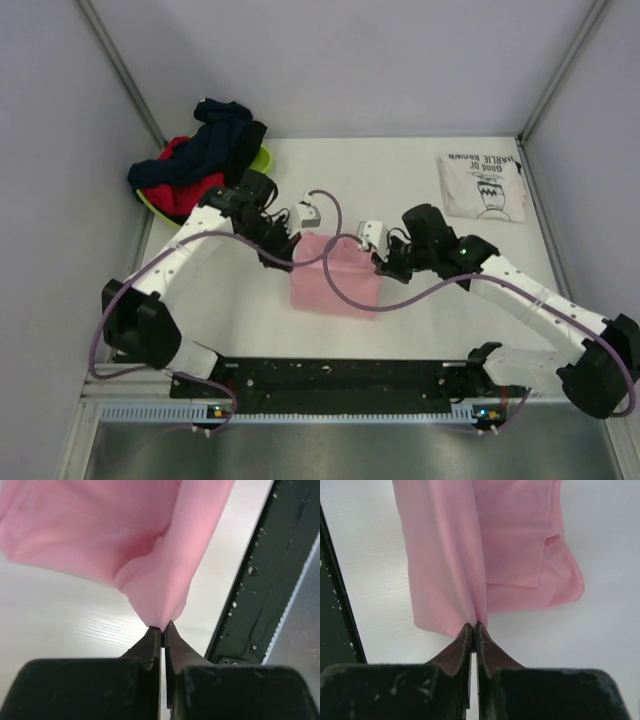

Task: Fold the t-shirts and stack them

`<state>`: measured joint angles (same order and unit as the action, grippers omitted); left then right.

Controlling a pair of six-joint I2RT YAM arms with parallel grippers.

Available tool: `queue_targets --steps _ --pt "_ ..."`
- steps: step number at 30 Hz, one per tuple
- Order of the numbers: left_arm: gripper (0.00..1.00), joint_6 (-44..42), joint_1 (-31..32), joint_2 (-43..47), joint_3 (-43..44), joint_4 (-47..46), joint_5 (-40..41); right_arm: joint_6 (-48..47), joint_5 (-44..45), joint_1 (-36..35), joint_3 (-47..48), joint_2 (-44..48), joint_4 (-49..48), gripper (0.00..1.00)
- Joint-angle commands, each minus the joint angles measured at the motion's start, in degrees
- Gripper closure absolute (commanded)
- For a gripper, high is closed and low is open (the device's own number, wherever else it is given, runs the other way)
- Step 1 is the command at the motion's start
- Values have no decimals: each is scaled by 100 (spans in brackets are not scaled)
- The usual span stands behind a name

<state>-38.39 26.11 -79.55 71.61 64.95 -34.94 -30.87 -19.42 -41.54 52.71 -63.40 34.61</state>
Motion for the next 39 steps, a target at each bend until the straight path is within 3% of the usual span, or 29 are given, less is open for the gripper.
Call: queue_targets --steps 1,5,14,23,25,28,32,36,39 --pt "100 525 -597 -955 1019 -193 93 152 -711 698 433 -698 -631 100" --pt "100 482 -861 -1887 1714 167 -162 99 -607 1191 644 -1367 -710 100" --pt "100 736 -941 -3399 2927 -8 4 231 -387 1710 1382 -2712 -868 100" --pt "100 1237 -958 -4147 3218 -640 584 608 227 1816 1980 -3890 -1333 100" --pt "93 1474 -967 -4270 3315 -842 795 714 307 1816 2085 -4092 -1474 100" --pt "78 1773 -994 -4420 3499 -1141 1032 1003 508 1807 2296 -4487 -1825 90" --pt "58 2291 -1108 -4350 3456 -1572 1261 1680 1194 1825 2972 -4954 -1774 67" --pt "57 2503 -1187 -3886 3237 -1862 1655 2181 1668 1825 3307 -4640 -1528 57" --pt "59 2538 -1135 -3236 2912 -2073 1675 2699 1688 1816 3001 -3981 -1527 55"
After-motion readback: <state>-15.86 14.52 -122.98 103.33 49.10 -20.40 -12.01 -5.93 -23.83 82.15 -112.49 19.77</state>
